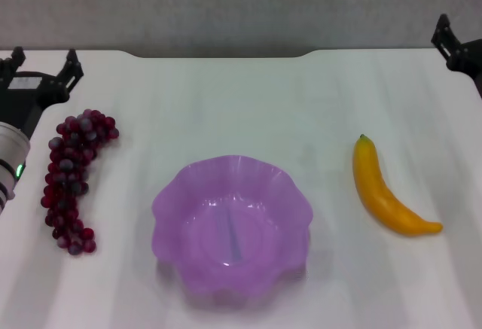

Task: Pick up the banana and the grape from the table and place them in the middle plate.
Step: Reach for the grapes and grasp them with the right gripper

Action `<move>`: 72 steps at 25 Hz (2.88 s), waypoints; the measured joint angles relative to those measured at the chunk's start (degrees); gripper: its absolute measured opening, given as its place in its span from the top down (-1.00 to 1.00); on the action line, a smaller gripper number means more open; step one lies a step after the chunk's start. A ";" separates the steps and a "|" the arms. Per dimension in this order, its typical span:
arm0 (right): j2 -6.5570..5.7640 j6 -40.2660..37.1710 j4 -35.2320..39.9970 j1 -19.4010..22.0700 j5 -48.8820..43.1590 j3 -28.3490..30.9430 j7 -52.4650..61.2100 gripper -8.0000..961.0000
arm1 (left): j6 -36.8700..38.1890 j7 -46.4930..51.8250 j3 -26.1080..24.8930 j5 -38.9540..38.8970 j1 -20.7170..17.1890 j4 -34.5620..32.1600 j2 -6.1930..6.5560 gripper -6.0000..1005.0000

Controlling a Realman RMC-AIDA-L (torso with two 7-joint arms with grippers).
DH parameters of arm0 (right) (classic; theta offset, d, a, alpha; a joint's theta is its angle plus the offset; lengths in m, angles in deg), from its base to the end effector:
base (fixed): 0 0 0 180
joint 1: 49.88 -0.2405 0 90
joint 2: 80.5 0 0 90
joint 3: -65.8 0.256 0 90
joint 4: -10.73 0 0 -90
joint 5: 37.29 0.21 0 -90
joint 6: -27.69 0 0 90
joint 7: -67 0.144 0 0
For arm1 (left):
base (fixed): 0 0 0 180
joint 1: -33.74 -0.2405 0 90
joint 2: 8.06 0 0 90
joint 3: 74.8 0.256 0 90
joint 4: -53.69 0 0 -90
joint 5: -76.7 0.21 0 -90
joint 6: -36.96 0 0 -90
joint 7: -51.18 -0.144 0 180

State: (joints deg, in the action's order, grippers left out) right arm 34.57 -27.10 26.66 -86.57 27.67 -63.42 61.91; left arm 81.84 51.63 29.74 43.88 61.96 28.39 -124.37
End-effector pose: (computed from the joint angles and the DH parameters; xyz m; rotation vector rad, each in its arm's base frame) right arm 0.2815 0.4178 0.0197 -1.4836 0.4874 0.6372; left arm -0.2935 0.4045 0.0186 -1.5395 -0.5520 -0.6271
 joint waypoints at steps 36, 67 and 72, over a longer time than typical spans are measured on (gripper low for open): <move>0.66 -8.35 3.81 9.15 4.26 -0.26 2.48 -0.86 | -7.14 -2.44 -0.21 5.22 0.22 -6.35 0.00 -0.77; 0.60 -5.85 4.27 8.74 4.21 -2.34 2.99 -0.86 | -56.75 -15.39 -17.10 9.33 0.22 -20.52 0.14 -0.77; 0.63 -5.85 4.29 8.74 4.21 -2.34 3.03 -0.86 | -56.56 -15.48 -18.06 9.34 1.80 -14.94 0.16 -0.75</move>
State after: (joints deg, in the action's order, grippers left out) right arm 35.20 -32.95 30.94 -77.83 31.88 -65.77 64.94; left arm 25.28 36.16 11.68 53.22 63.76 13.45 -124.21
